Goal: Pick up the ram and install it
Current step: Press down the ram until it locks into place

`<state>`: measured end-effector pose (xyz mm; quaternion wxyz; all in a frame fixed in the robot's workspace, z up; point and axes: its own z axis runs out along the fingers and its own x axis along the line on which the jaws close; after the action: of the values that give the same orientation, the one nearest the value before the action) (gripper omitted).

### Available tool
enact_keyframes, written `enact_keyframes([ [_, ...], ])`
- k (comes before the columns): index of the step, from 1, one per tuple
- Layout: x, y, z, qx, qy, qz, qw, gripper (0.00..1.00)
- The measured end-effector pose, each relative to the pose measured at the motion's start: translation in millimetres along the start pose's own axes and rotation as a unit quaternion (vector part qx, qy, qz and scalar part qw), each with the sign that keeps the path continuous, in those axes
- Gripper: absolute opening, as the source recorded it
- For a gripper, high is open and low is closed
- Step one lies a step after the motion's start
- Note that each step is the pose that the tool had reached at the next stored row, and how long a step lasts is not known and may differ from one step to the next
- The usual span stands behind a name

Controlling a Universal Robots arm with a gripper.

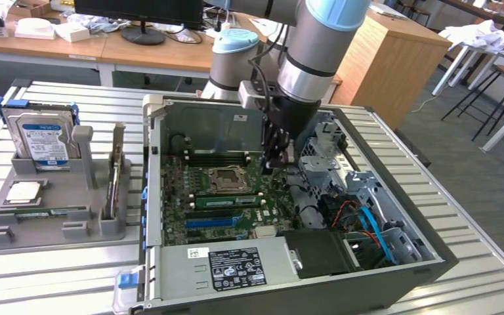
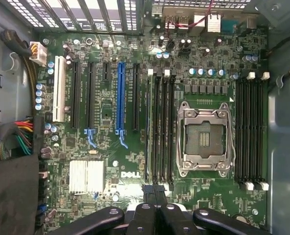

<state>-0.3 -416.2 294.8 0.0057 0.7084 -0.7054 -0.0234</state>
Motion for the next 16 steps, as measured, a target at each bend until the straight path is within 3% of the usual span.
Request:
enact_keyframes([
  [16,0.4,-0.5,13.3,0.0,0.0,0.0,1.0,0.1],
])
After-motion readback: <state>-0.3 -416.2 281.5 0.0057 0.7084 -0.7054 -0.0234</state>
